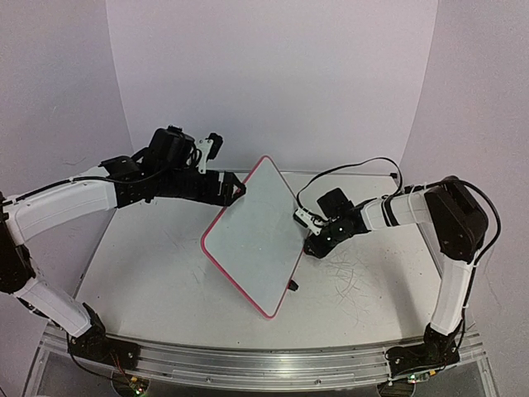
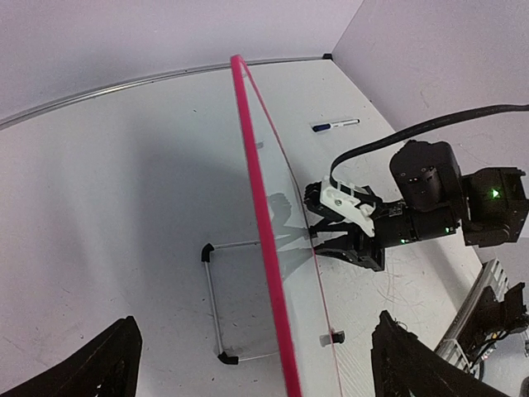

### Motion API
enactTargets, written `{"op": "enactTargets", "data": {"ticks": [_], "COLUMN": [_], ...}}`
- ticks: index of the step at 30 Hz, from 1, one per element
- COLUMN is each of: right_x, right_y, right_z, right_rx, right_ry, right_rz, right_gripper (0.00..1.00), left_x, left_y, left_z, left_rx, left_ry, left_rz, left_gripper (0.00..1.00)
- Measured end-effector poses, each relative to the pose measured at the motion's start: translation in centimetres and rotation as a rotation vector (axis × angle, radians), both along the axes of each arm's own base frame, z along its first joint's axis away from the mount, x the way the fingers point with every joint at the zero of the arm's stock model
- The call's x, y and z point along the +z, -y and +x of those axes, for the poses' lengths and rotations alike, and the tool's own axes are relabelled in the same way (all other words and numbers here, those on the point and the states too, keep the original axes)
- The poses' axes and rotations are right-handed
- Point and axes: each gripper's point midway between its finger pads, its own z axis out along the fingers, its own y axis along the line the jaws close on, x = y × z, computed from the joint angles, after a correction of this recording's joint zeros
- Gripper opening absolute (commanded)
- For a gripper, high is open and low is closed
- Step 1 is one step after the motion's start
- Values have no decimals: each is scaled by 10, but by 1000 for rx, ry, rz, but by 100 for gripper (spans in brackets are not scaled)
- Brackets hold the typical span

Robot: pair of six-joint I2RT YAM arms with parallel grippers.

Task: Write a sentence on the whiteboard
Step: Adjust the whiteboard stand at the center of the board.

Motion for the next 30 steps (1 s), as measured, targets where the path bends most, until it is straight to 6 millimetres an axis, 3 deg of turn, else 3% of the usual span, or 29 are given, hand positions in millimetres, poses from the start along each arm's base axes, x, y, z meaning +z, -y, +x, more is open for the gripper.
{"op": "enactTargets", "data": {"ticks": [4,11,15,17,20,24,27,30], "right_x": [1,0,-6,-9,-7,-1,10,21], "right_y": [0,-9,-5,-5,-4,-3,-20,-45], "right_z": [2,0,-8,-14,-23,-53,-79,-109], "right_rx": [-23,-31,-52,-63,-86,-82,-13,95], "right_ry": [-12,-17,-24,-32,-35,-55,-52,-39], "right_rz": [24,85,101,115,139,153,177,223], "right_gripper": [23,7,5,12,33,50,59,61], "left_x": [1,-2,-3,-3,-3,-3,-3,-2], "left_y": [-10,-11,-11,-10,-10,-10,-11,-12], "left_z": [6,7,7,6,6,6,7,9], "left_rx": [20,30,28,27,27,29,32,42], "left_ry": [-7,-22,-26,-28,-29,-30,-28,-22], "left_rz": [-13,-28,-31,-33,-35,-36,-34,-33], "left_gripper": [98,98,98,98,98,98,98,98]}}
